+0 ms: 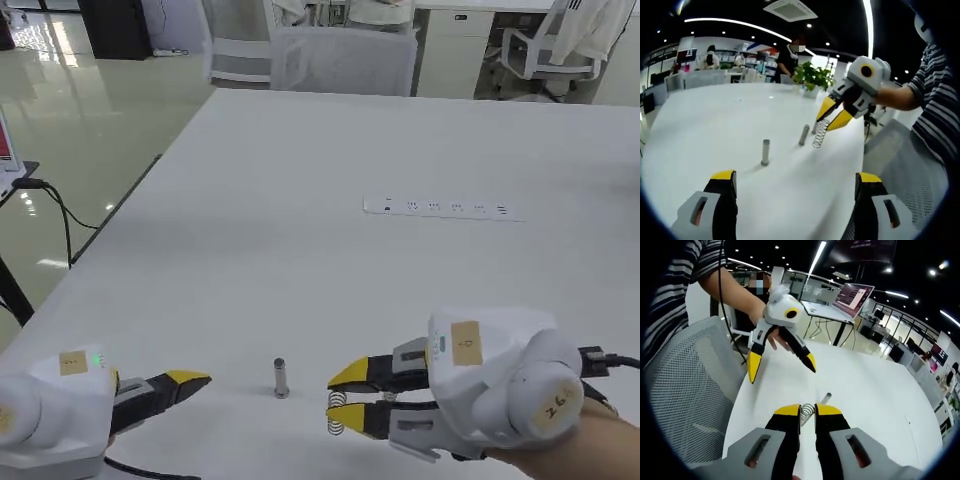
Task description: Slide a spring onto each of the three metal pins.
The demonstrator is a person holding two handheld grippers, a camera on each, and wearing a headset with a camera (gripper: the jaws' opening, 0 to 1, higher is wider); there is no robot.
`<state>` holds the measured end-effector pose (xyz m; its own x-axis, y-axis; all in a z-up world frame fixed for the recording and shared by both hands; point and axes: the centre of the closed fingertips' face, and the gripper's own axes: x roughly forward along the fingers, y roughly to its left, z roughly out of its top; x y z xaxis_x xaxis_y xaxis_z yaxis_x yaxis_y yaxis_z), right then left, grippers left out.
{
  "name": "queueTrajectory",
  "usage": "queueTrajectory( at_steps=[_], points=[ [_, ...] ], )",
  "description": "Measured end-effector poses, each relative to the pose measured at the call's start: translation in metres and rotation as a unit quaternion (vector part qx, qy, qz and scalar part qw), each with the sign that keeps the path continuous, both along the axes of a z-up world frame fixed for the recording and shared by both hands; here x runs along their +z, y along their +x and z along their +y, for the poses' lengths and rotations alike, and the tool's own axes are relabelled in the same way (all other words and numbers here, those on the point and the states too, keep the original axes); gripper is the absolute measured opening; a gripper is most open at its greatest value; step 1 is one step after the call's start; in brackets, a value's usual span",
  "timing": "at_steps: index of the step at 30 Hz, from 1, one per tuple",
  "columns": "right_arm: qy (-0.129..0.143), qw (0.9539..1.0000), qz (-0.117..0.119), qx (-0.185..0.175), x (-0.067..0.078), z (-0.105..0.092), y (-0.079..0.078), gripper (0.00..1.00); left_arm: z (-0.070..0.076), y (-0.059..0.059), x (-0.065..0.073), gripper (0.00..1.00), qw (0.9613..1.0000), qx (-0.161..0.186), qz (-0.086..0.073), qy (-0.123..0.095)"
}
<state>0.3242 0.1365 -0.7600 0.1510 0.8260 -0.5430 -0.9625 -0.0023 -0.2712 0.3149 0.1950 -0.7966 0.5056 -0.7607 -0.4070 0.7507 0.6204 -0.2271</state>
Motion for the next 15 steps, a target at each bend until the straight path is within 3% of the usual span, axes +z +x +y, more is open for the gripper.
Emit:
queueTrajectory(
  at_steps=[15],
  points=[
    [0.022, 0.9996, 0.002, -0.015, 0.006, 0.025, 0.023, 0.07, 0.007, -0.002, 0.003, 0.98, 0.9998, 0.015, -0.002, -0.010]
  ],
)
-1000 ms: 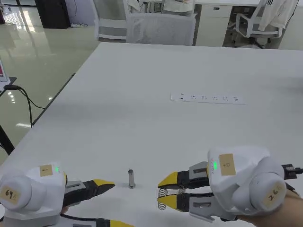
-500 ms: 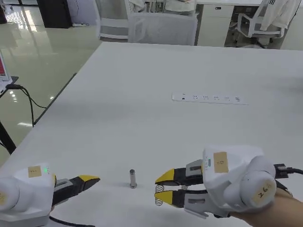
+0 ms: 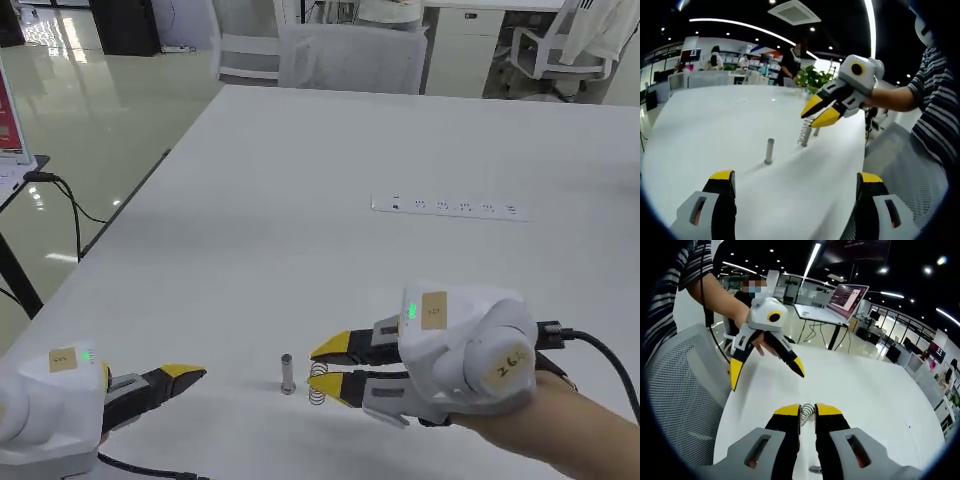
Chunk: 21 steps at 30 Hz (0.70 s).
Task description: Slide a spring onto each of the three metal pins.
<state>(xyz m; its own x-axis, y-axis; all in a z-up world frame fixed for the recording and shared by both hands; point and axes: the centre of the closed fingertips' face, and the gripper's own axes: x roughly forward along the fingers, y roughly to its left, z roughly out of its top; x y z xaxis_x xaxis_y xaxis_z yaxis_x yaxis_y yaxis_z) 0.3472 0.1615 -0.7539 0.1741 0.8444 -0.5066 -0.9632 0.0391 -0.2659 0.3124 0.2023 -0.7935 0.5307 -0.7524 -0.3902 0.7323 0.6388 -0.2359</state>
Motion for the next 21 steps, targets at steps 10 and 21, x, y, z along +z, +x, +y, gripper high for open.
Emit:
queueTrajectory(
  at_steps=[10, 21],
  points=[
    [0.014, 0.9999, -0.002, -0.009, 0.010, 0.018, 0.021, 0.07, 0.001, -0.002, -0.003, 0.97, 1.0000, 0.005, 0.001, 0.000],
    [0.017, 0.9994, 0.013, -0.029, 0.004, 0.027, 0.037, 0.07, 0.006, -0.002, 0.000, 0.97, 0.9999, 0.013, -0.001, -0.005]
  ],
)
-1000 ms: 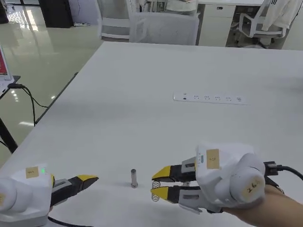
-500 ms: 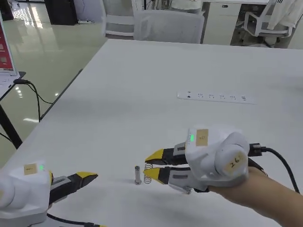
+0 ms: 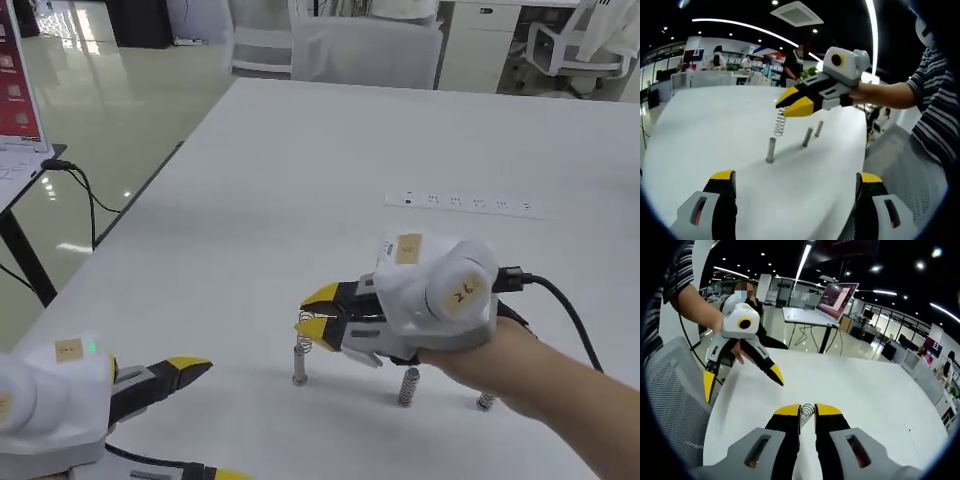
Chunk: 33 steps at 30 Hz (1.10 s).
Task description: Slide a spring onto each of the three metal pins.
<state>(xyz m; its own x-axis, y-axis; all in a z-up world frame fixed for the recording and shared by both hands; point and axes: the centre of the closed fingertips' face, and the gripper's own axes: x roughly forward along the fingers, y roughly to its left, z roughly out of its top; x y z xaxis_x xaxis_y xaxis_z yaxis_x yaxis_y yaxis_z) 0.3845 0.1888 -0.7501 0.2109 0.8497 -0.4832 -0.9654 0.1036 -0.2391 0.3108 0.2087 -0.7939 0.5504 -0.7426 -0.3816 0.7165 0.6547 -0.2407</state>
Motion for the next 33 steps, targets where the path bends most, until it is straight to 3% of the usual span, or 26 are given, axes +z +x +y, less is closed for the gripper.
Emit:
queueTrajectory(
  at_steps=[7, 18, 27, 33],
  points=[
    [0.005, 0.9998, 0.012, -0.012, -0.003, 0.001, 0.005, 0.07, 0.002, 0.000, -0.002, 0.96, 1.0000, 0.005, 0.002, -0.001],
    [0.001, 0.9999, 0.014, -0.003, -0.009, 0.005, 0.002, 0.08, 0.002, 0.002, -0.002, 0.95, 0.9999, 0.010, 0.004, -0.002],
    [-0.019, 0.9997, 0.015, -0.001, -0.024, 0.006, 0.002, 0.08, 0.005, 0.002, -0.002, 0.94, 0.9999, 0.015, 0.004, -0.004],
    [-0.048, 0.9987, 0.017, -0.005, -0.042, 0.006, 0.001, 0.08, 0.007, 0.001, -0.003, 0.94, 0.9998, 0.021, 0.004, -0.004]
  ],
)
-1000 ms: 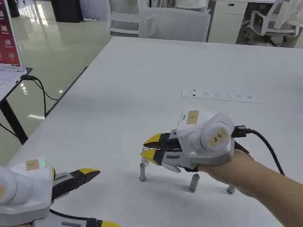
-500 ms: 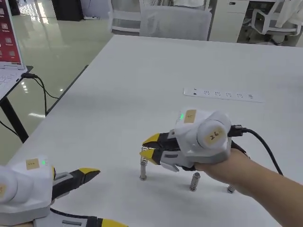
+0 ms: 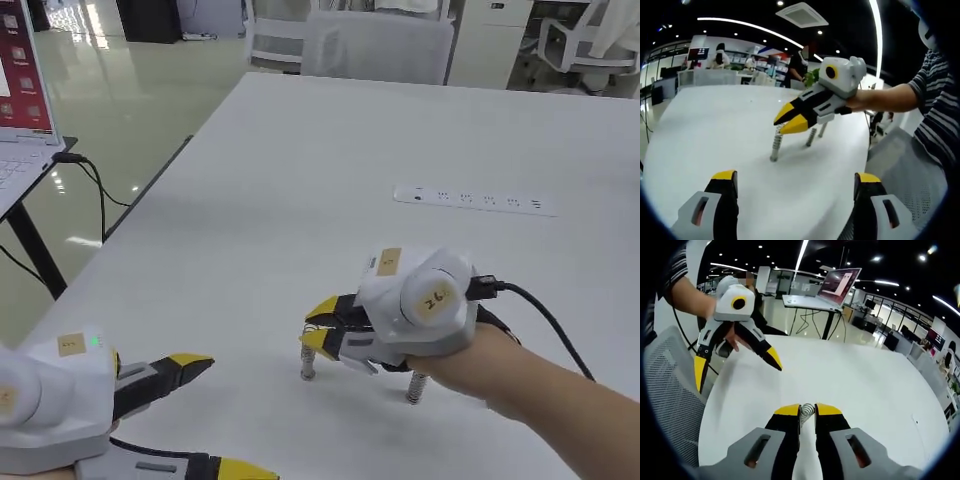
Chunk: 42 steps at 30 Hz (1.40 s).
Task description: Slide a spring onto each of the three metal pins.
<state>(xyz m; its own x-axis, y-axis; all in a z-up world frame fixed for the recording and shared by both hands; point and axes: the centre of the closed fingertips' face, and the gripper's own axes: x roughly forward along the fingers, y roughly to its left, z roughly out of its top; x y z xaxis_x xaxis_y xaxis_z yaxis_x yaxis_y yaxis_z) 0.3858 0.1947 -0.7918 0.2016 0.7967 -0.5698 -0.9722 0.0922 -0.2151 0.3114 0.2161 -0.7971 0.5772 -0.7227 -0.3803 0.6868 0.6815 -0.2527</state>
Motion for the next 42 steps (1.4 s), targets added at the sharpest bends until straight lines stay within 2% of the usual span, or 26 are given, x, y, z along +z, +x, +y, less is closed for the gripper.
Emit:
queueTrajectory(
  at_steps=[4, 10, 11, 12, 18, 21, 23, 27, 35, 42],
  points=[
    [-0.019, 0.9998, 0.008, 0.001, -0.012, 0.000, -0.004, 0.08, 0.000, -0.001, 0.000, 0.93, 1.0000, 0.000, 0.001, 0.001],
    [-0.039, 0.9992, 0.007, 0.009, -0.026, -0.001, -0.010, 0.08, -0.002, -0.002, 0.000, 0.93, 1.0000, -0.001, 0.001, -0.001],
    [-0.049, 0.9987, 0.003, 0.014, -0.030, -0.003, -0.012, 0.08, -0.003, -0.002, 0.000, 0.93, 1.0000, -0.001, 0.001, -0.002],
    [-0.035, 0.9992, -0.003, 0.017, -0.026, -0.001, -0.013, 0.08, -0.004, -0.002, 0.000, 0.93, 1.0000, -0.001, 0.000, -0.001],
    [-0.039, 0.9992, 0.003, 0.010, -0.026, -0.002, -0.012, 0.08, -0.006, 0.000, 0.003, 0.93, 1.0000, -0.001, -0.003, -0.001],
    [-0.036, 0.9992, 0.017, 0.001, -0.024, -0.003, -0.011, 0.09, -0.006, 0.003, 0.005, 0.93, 1.0000, -0.003, -0.005, 0.001],
    [-0.036, 0.9993, 0.013, 0.000, -0.023, -0.004, -0.012, 0.11, -0.006, 0.004, 0.008, 0.93, 1.0000, -0.003, -0.007, 0.001],
    [-0.010, 0.9998, 0.011, -0.010, -0.010, -0.008, -0.013, 0.18, -0.008, 0.008, 0.012, 0.92, 0.9999, -0.005, -0.012, 0.001],
    [0.018, 0.9993, 0.016, -0.029, 0.009, -0.025, -0.015, 0.19, -0.018, 0.016, 0.019, 0.91, 0.9998, -0.007, -0.018, 0.002],
    [0.043, 0.9978, 0.028, -0.042, 0.018, -0.036, -0.021, 0.20, -0.027, 0.021, 0.025, 0.93, 0.9996, -0.014, -0.024, 0.006]
  ],
)
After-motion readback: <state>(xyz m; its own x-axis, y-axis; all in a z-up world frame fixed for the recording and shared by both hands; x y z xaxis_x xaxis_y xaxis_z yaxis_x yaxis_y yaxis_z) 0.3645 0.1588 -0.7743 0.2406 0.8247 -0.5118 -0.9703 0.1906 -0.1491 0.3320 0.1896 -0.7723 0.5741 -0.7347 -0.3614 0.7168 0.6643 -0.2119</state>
